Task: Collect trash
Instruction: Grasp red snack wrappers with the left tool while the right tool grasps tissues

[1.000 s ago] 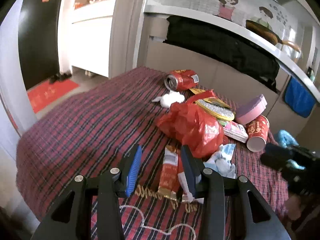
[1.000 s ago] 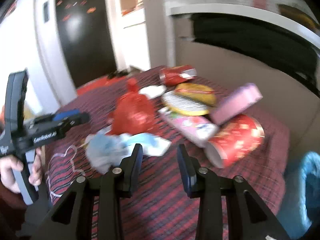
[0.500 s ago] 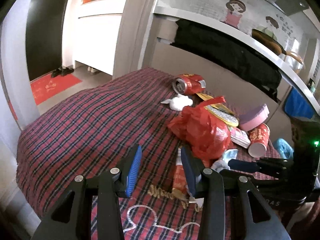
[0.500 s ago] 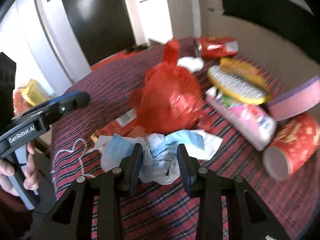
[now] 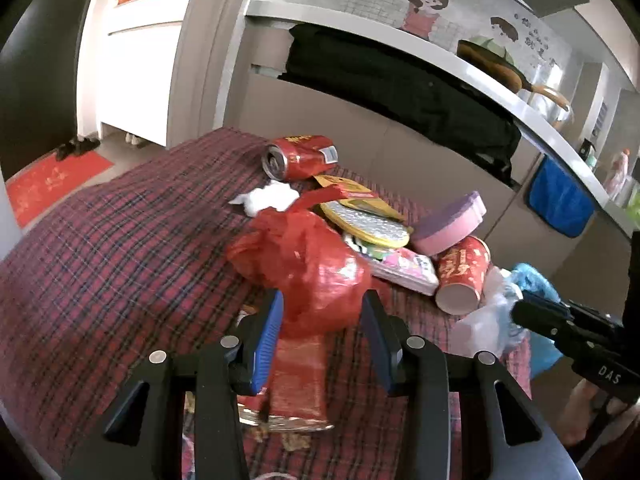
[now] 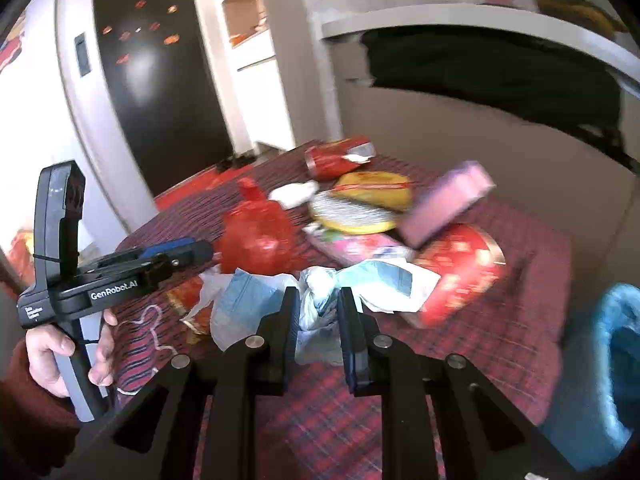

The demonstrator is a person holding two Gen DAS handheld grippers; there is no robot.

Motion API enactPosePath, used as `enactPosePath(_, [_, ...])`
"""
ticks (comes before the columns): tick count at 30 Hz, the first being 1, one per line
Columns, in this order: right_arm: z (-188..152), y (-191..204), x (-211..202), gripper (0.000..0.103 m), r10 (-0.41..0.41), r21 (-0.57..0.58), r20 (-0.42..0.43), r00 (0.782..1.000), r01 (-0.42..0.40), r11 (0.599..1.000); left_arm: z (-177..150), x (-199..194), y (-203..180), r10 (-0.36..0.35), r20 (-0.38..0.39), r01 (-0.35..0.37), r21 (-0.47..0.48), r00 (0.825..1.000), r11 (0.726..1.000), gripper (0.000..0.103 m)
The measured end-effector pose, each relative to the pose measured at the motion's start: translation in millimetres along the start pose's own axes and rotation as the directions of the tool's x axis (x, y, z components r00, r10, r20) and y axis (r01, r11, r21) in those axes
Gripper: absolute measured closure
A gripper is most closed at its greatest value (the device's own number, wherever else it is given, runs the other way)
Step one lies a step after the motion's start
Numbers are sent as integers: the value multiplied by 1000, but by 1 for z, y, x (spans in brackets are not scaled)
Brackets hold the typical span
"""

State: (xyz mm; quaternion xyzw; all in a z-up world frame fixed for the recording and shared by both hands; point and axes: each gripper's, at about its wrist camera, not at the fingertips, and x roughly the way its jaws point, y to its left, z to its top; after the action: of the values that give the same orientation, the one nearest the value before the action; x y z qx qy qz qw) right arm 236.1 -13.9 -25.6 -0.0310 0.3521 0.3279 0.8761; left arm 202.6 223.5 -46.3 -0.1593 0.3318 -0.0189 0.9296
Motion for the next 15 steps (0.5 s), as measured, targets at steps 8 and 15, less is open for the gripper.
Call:
enactPosePath(8, [-25, -32, -27, 86, -69, 69, 8, 998, 68, 995, -14, 7, 15, 136, -39, -134, 47, 990, 990, 61])
enactPosePath(15, [-43, -41, -26, 86, -96, 113, 3, 995, 95, 989, -30, 27, 36, 149, -123, -153, -28, 981, 988, 61])
